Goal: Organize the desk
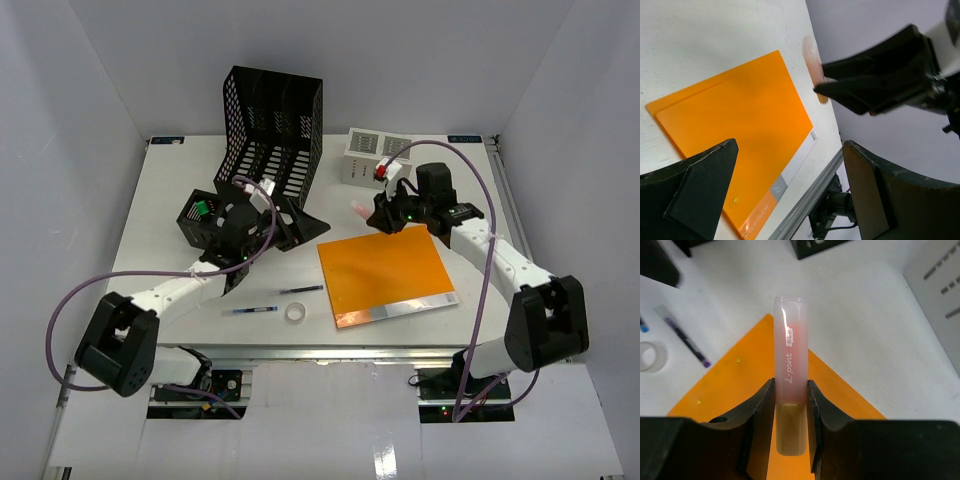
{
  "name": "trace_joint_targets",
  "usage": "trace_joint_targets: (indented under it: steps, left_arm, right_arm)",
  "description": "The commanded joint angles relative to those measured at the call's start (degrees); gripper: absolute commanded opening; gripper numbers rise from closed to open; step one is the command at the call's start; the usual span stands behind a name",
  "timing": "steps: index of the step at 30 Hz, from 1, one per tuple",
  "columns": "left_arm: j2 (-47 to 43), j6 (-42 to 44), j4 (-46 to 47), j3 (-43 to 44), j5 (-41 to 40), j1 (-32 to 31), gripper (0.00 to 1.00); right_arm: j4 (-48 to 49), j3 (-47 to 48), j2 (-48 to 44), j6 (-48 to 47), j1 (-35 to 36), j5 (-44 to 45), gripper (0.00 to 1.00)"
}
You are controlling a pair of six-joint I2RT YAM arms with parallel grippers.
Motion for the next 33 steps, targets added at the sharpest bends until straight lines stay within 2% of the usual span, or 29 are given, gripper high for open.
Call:
trace_joint_targets:
  steps: [1,6,9,14,19,30,33]
  left_arm:
    - [6.4,-5.4,9.5,4.7,-4.4,-4.3,0.97]
    - [11.5,-7.6,11.8,7.5,-5.6,-7.7,0.96]
    - [13.4,-8.6,12.9,8.7,-5.6,-8.6,0.90]
    - [15.4,-10.6,14.0,9.0,-5.5,-9.7,0.77]
    - [16.3,-12.1,14.8,8.9,-5.6,-10.3,0.70]
    - [18.4,-15.7,16.7,11.2,-3.7,-10.7,0.43]
    - [18.4,-15.8,16.3,11.6,-3.7,-10.7,0.32]
  right_arm:
    - [-3.7,-3.4,-4.8,-2.8,-0.3,-9.7,0.08]
    - [-4.9,-5.9,-7.6,-4.6,-0.3,-12.5,0.08]
    - [-3.9,-7.1,-9.3,-4.5,-0.3,-12.6,0.08]
    - [-3.4,-6.9,-9.5,-4.3,-0.3,-12.2,0.08]
    - [-2.7,-6.2,-8.7,-3.8,-0.2,-12.5,0.08]
    - [-0.7,-5.2,-7.1,-3.9,0.8,-11.7,0.08]
    - [-0.6,-5.2,-6.8,-4.3,1.4,-11.9,0.08]
